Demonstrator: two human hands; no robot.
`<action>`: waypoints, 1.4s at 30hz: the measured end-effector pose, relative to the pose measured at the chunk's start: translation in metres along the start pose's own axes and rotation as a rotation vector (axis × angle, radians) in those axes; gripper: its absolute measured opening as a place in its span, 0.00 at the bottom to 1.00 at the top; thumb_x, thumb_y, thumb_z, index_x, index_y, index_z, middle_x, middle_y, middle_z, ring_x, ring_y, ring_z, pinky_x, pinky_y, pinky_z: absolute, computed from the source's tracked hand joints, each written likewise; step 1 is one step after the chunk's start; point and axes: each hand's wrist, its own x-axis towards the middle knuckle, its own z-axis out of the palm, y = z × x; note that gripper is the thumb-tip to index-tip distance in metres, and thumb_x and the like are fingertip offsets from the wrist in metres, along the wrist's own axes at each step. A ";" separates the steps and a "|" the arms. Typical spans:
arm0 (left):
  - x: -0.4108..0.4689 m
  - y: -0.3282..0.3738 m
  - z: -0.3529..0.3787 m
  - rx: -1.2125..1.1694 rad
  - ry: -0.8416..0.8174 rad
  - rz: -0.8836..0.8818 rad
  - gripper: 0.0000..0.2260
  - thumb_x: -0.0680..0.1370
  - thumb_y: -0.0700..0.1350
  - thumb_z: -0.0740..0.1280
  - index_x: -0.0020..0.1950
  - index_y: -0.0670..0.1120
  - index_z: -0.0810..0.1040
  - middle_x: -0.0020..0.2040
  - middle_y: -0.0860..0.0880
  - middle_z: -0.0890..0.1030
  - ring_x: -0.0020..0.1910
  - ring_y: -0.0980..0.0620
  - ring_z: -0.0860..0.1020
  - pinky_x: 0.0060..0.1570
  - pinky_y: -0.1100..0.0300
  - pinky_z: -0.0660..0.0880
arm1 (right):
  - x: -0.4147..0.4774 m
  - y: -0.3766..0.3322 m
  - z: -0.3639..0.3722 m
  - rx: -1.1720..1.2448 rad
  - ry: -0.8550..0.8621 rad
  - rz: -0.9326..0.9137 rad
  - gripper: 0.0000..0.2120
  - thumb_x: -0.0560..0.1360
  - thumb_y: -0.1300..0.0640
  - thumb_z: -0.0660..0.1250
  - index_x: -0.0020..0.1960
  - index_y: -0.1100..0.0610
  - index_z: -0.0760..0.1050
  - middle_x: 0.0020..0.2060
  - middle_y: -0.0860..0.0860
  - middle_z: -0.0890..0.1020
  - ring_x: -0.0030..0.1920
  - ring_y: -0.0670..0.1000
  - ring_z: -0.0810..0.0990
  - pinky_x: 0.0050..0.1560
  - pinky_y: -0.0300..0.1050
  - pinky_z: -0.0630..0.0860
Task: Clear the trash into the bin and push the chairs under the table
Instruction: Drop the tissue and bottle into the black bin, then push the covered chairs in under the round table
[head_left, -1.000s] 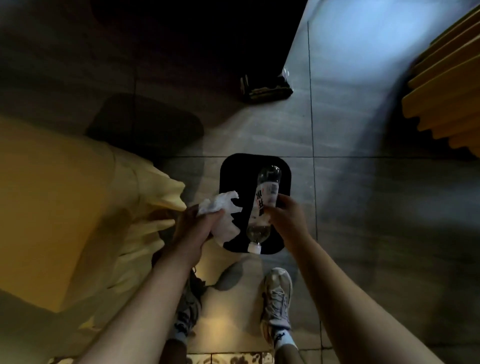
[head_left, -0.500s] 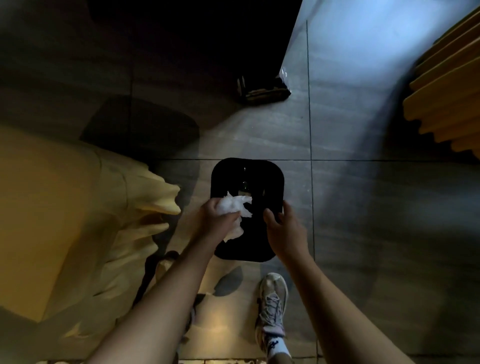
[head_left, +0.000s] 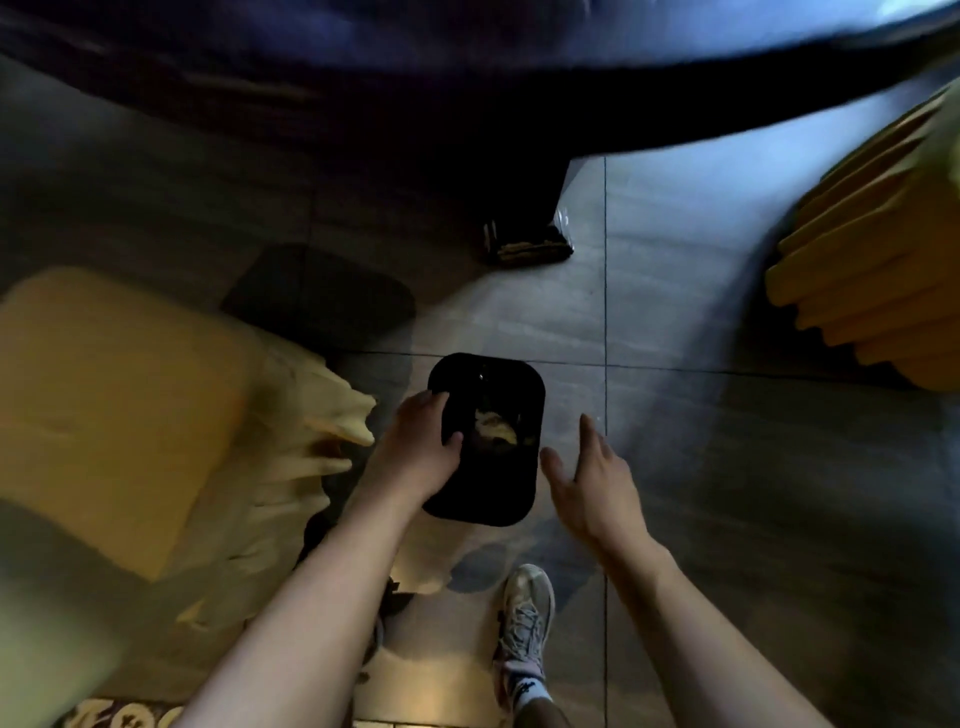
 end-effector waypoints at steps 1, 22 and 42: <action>-0.012 0.007 -0.016 0.000 0.050 0.019 0.22 0.81 0.49 0.65 0.75 0.48 0.69 0.70 0.44 0.75 0.69 0.43 0.73 0.67 0.50 0.71 | -0.008 -0.011 -0.015 -0.045 0.017 -0.021 0.35 0.84 0.42 0.56 0.84 0.57 0.50 0.80 0.63 0.63 0.77 0.65 0.65 0.74 0.57 0.66; -0.323 -0.030 -0.293 0.114 0.643 -0.045 0.36 0.80 0.70 0.46 0.83 0.54 0.43 0.83 0.48 0.38 0.81 0.47 0.36 0.77 0.40 0.39 | -0.286 -0.287 -0.154 -0.227 0.358 -0.537 0.43 0.78 0.26 0.43 0.83 0.47 0.34 0.81 0.63 0.33 0.82 0.62 0.35 0.79 0.65 0.36; -0.643 -0.406 -0.302 0.049 0.791 -0.407 0.37 0.78 0.73 0.42 0.83 0.57 0.43 0.83 0.49 0.39 0.81 0.44 0.37 0.76 0.35 0.36 | -0.546 -0.445 0.171 -0.407 0.200 -0.725 0.42 0.78 0.26 0.43 0.83 0.46 0.35 0.82 0.59 0.33 0.82 0.61 0.35 0.78 0.63 0.33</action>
